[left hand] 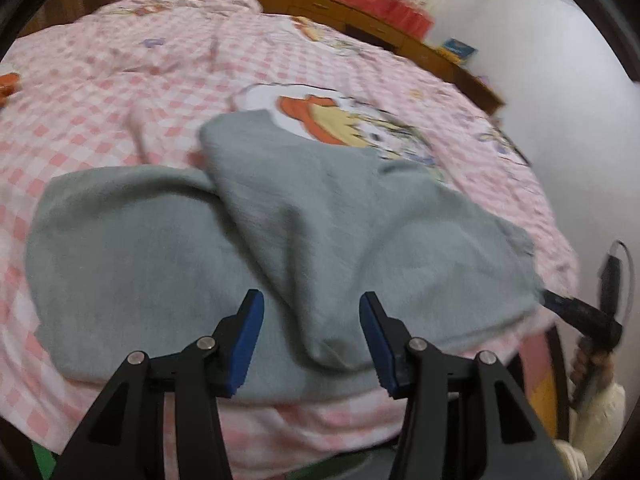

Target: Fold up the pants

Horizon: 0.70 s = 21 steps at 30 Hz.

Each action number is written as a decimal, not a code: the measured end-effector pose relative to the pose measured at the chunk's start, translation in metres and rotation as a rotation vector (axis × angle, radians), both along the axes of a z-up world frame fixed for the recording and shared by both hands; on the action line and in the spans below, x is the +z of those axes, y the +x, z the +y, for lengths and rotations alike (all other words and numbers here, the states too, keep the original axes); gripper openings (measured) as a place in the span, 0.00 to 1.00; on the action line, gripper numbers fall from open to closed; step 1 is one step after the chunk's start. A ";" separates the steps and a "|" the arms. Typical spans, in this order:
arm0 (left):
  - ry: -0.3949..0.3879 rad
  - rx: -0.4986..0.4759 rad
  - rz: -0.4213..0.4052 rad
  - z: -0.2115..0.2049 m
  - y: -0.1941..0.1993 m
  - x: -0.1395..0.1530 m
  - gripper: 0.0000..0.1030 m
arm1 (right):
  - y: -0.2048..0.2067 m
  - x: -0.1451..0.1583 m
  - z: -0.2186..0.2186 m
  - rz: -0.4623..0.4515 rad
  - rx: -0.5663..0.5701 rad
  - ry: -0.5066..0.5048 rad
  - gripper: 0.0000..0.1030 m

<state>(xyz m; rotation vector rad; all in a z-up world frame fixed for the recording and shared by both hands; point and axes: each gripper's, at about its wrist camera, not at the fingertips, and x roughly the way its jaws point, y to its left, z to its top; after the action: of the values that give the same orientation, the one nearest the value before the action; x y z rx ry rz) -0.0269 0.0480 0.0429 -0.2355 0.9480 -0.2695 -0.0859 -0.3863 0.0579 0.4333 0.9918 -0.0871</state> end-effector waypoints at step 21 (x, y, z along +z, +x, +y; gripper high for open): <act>-0.031 -0.009 0.085 -0.018 0.008 -0.027 0.18 | 0.013 -0.008 -0.015 0.068 -0.113 0.159 0.35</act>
<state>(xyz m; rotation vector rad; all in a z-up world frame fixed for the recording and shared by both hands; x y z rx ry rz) -0.0190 0.0301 0.0157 -0.2725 1.0302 -0.2843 -0.0724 -0.4013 0.0495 0.6352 1.0447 -0.1260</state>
